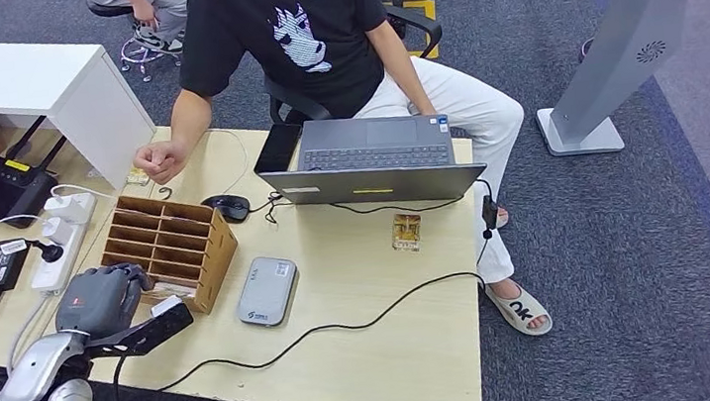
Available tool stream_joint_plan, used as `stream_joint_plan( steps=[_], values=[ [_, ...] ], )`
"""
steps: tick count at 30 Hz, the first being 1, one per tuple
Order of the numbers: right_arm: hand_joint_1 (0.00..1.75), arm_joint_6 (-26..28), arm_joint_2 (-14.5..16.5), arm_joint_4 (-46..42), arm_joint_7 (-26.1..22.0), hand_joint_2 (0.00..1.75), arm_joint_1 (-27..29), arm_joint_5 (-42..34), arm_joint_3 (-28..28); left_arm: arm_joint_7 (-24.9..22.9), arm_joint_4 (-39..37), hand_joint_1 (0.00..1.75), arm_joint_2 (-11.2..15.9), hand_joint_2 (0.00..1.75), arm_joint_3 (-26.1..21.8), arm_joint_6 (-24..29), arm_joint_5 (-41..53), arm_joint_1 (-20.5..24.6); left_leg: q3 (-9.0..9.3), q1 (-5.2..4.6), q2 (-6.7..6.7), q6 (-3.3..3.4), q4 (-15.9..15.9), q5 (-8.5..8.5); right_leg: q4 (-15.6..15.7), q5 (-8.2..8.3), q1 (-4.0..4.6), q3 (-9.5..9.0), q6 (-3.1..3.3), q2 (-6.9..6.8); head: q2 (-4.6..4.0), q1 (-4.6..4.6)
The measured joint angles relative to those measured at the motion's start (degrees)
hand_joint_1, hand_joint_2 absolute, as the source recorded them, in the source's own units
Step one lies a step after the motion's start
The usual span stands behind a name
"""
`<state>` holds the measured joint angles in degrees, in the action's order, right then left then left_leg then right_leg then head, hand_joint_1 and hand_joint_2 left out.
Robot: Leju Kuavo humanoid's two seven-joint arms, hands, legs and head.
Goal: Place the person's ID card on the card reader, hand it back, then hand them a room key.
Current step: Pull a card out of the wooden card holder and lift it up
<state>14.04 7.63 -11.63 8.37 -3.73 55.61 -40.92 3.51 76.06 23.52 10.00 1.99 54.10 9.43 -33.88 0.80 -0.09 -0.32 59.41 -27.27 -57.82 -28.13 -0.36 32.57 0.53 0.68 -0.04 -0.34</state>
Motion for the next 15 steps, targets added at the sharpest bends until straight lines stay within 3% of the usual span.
stream_joint_plan(
  steps=[4, 15],
  values=[
    [0.0, -0.09, 0.0, 0.0, -0.13, 1.75, -0.02, 0.28, -0.27, -1.28, -0.67, 1.75, -0.1, 1.75, 0.38, 3.47, 3.99, 0.85, 0.0, -0.01, 0.0, 0.0, 0.01, 0.0, 0.0, 0.01, 0.0, 0.0, 0.0, 0.0, 0.0, 0.0],
    [0.0, -0.08, 0.0, 0.0, -0.11, 1.75, -0.04, 0.37, -0.45, -1.72, -1.52, 1.75, -0.3, 1.75, 0.69, 4.02, 5.0, 1.58, 0.02, 0.0, 0.01, 0.0, 0.0, 0.0, 0.0, 0.01, 0.0, 0.0, 0.0, 0.02, 0.0, -0.01]
  ],
)
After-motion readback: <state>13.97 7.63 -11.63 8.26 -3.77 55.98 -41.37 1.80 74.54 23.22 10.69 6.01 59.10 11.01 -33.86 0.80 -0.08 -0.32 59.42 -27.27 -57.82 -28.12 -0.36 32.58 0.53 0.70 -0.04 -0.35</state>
